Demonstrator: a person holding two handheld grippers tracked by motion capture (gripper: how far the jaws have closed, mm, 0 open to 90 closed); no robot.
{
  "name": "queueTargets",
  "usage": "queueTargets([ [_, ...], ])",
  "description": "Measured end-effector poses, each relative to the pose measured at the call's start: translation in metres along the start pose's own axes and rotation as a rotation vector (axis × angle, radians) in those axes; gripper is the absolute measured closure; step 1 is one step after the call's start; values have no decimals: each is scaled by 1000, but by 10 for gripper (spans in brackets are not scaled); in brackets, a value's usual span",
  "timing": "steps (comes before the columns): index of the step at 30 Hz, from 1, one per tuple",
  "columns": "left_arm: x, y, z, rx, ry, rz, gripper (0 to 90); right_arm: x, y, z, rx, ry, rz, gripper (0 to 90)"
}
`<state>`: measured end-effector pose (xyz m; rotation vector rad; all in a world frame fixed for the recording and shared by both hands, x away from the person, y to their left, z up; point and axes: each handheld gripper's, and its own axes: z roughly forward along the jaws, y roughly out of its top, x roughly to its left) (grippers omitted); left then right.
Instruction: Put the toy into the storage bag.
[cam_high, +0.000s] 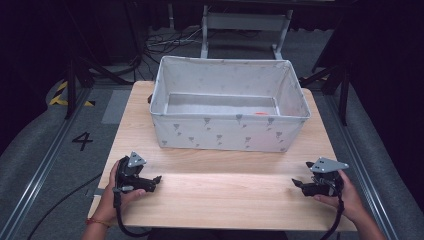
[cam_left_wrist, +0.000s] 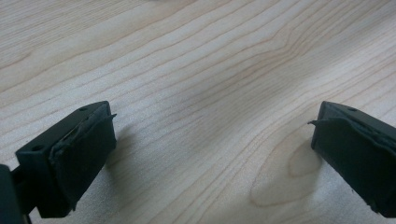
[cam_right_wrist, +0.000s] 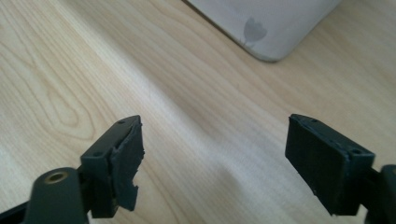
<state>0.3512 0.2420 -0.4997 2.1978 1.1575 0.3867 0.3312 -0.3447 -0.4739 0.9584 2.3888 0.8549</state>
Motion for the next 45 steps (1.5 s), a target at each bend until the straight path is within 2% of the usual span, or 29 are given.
queueTargets([
  [2,0,0,0,0,0,1,1,-1,-7,1,-5,-15,14,193],
  [5,0,0,0,0,0,0,2,-2,-17,2,-12,-13,46,192],
  [7,0,0,0,0,0,0,2,-3,-25,2,-25,-4,68,187],
  [10,0,0,0,0,0,0,1,-6,-37,2,-37,15,131,186],
  [11,0,0,0,0,0,0,1,-6,-37,2,-37,15,131,186],
  [13,0,0,0,-1,0,-2,2,-9,-45,2,-63,25,172,179],
  [16,0,0,0,0,0,0,2,-13,-48,2,-48,43,210,151],
  [45,-1,0,0,-4,13,-12,1,-14,-47,2,-48,40,210,147],
])
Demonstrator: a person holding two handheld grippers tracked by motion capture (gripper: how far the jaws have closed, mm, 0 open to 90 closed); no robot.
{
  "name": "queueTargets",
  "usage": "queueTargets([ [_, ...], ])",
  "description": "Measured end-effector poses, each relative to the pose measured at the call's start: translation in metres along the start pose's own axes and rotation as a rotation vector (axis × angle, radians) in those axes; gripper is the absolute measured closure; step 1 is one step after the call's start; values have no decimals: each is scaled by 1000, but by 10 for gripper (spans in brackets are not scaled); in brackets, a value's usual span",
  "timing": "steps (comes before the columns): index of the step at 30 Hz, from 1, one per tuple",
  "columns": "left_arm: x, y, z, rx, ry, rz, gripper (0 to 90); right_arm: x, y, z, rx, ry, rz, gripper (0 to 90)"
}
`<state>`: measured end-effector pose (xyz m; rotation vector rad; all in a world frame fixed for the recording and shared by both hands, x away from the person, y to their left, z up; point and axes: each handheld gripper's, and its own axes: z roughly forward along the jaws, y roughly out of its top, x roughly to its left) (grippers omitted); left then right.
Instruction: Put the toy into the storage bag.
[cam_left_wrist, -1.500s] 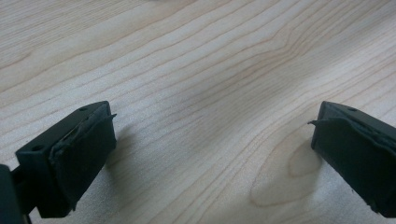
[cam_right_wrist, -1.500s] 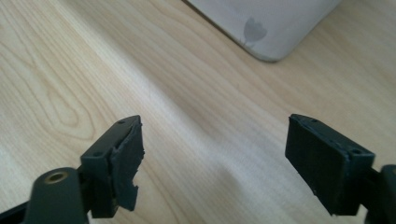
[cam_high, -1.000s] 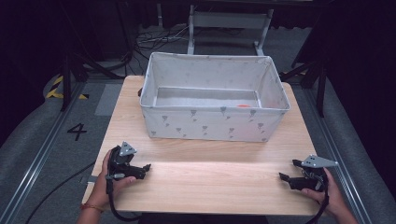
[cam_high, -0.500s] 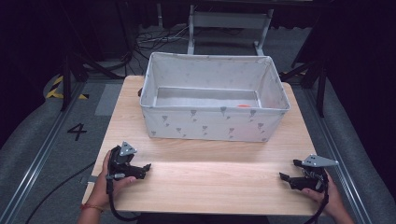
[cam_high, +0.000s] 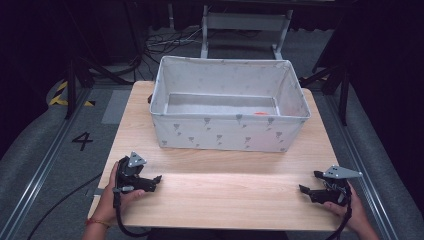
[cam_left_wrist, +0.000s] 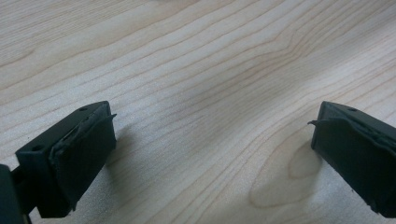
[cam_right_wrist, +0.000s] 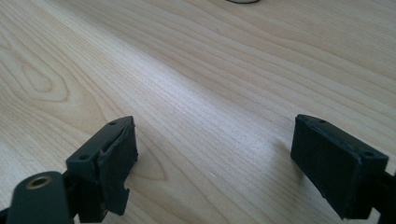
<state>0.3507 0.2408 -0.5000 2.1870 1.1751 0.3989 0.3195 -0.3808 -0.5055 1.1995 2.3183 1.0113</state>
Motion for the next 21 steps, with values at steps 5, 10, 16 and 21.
queueTargets([
  [5,0,0,0,3,-3,-3,2,0,0,0,0,0,0,147],
  [10,1,1,0,2,5,-4,1,0,0,0,0,0,0,147],
  [16,0,0,0,0,19,-22,1,0,0,0,0,0,0,147],
  [21,0,0,0,1,19,-21,0,0,0,0,0,-4,4,147],
])
